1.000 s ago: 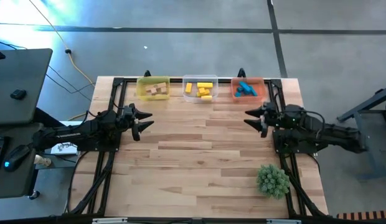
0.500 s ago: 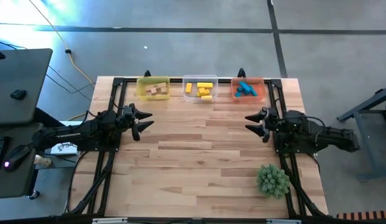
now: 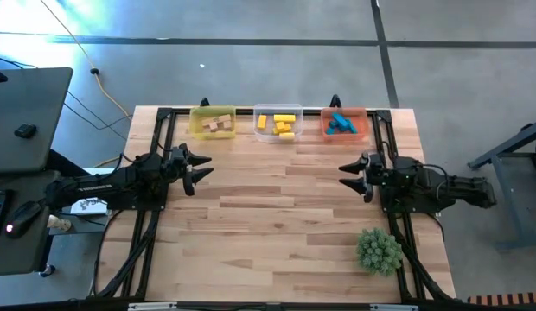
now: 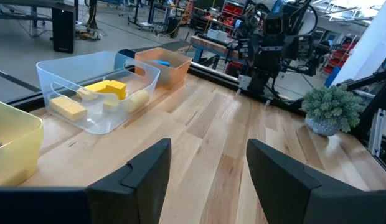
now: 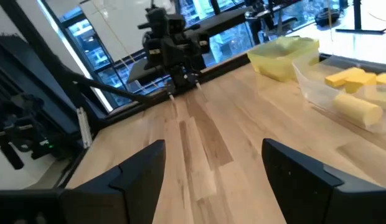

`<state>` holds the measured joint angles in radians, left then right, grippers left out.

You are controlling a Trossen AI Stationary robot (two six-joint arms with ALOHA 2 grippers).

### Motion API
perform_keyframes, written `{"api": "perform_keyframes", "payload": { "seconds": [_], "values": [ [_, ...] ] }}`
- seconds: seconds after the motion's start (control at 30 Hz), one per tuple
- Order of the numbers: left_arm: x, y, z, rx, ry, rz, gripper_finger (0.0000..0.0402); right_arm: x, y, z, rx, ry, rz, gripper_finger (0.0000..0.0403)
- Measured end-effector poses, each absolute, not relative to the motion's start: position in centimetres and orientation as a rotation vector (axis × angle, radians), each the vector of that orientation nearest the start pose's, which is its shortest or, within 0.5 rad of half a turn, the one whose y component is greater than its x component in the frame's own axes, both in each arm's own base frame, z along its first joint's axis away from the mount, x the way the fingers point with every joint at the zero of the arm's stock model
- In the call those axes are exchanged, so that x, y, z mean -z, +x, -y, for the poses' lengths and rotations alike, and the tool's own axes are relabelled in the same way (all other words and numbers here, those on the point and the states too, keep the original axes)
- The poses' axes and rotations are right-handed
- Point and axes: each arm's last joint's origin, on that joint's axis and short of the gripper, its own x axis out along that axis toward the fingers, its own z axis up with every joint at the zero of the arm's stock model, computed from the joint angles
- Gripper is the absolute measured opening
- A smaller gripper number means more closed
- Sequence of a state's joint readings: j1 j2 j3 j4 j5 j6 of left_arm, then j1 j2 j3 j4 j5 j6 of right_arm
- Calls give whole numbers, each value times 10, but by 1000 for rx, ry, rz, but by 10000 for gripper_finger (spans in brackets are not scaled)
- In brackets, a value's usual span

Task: Sort & place blocks by color
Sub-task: Return to Home Position

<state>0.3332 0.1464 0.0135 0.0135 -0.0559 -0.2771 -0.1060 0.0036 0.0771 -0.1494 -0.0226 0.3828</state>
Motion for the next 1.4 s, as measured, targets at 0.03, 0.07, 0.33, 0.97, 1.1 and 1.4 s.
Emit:
{"api": "perform_keyframes", "payload": {
  "seconds": [0.03,0.07,0.33,0.97,1.1,1.4],
  "values": [
    [-158,99,-36,-403,-290,-64,200,-171,93,9,103,389,-60,254],
    [-158,99,-36,-403,-290,-64,200,-172,94,9,108,392,-46,254],
    [-157,99,-36,-403,-290,-65,200,-171,94,11,140,389,-45,254],
    [-157,99,-36,-403,-290,-65,200,-170,94,10,131,395,-49,254],
    [-157,99,-36,-403,-290,-65,200,-170,94,10,131,395,-49,254],
    [-157,99,-36,-403,-290,-65,200,-170,94,10,131,395,-49,254]
  ]
}}
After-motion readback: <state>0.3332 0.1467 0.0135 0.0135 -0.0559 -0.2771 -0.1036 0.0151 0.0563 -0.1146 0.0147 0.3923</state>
